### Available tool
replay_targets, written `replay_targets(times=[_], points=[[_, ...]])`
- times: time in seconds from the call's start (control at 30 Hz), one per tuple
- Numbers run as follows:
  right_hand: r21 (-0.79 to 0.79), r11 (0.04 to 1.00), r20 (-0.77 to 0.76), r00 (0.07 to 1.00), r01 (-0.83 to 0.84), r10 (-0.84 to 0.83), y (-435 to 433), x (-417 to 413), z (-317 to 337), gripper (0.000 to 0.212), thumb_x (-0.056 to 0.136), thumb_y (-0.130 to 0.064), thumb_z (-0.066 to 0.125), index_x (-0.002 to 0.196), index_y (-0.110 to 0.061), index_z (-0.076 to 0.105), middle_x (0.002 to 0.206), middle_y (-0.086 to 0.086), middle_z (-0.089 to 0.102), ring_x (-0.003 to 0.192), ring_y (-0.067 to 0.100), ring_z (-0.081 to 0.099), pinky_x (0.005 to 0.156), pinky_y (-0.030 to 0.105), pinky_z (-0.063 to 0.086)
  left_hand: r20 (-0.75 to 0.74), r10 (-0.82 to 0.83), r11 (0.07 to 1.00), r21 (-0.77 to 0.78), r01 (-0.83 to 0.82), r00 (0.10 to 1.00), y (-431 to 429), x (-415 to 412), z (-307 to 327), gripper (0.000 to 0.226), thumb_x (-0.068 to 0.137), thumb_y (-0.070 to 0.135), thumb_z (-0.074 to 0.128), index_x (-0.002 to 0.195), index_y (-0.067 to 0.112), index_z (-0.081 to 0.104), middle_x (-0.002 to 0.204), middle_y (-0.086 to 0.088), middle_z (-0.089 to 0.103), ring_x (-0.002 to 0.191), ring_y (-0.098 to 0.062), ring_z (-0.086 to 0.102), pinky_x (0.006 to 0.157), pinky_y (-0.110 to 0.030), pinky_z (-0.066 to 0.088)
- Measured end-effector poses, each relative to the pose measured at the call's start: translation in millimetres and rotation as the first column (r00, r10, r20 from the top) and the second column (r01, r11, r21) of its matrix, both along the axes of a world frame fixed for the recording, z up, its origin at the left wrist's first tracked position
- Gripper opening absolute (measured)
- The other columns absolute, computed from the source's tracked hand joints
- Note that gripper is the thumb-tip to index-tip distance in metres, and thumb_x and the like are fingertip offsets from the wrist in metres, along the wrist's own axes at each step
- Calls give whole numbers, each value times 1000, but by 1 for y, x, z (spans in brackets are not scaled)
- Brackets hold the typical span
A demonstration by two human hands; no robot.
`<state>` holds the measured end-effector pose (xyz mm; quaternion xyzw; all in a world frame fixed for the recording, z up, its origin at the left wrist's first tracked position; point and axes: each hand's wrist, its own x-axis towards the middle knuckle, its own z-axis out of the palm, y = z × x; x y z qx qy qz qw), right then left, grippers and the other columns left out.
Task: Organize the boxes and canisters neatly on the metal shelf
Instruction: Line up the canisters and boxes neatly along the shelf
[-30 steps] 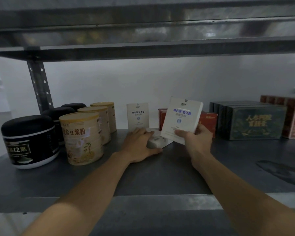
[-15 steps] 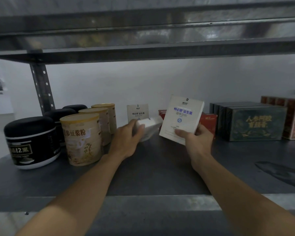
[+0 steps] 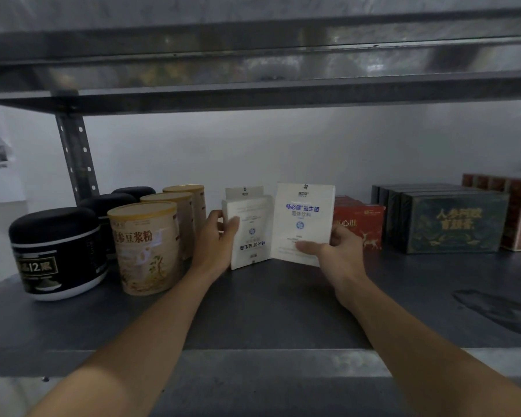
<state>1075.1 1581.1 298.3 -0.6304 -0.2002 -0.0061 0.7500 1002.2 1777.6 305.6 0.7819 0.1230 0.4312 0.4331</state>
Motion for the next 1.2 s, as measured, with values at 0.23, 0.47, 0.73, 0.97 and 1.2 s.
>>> replay_targets(times=[0.23, 0.47, 0.73, 0.97, 1.2], points=[[-13, 1000, -8, 1000, -4, 4, 1, 0, 0, 43, 70, 3, 84, 105, -13, 66, 103, 1, 73, 95, 18, 70, 83, 34, 57, -199, -152, 986, -98, 135, 968, 1, 1, -6, 52, 88, 12, 69, 133, 19, 43, 125, 2, 56, 108, -11, 52, 91, -28, 43], [-5, 1000, -3, 1000, -13, 13, -1, -1, 2, 42, 71, 2, 83, 104, -16, 65, 101, 0, 71, 93, 16, 69, 76, 28, 56, 8, -93, 981, -171, 93, 996, -2, -1, 2, 49, 86, 19, 73, 125, 26, 44, 115, 5, 56, 104, -14, 57, 66, -21, 46], [5, 1000, 4, 1000, -22, 22, -1, -2, 2, 44, 71, 1, 83, 106, -18, 65, 103, -2, 71, 93, 14, 68, 71, 24, 53, 201, 14, 979, -200, 27, 980, 5, -2, 10, 54, 81, 15, 78, 131, 19, 57, 111, 0, 65, 90, -6, 65, 64, -19, 53], [-2, 1000, 18, 1000, -21, 21, -2, -3, 2, 43, 71, 0, 83, 103, -21, 64, 100, -4, 70, 93, 13, 68, 73, 23, 53, 362, 59, 989, -147, -5, 931, 1, -8, 19, 58, 67, 11, 88, 117, 21, 59, 102, 8, 66, 85, -1, 66, 65, -16, 55], [-25, 1000, 40, 999, -17, 18, -2, -3, 2, 42, 72, 1, 82, 105, -18, 64, 102, -2, 69, 93, 14, 67, 70, 21, 51, 211, -54, 991, -106, 77, 976, 1, -4, 14, 38, 76, 9, 81, 108, 14, 63, 106, -4, 71, 88, -15, 70, 66, -25, 59]])
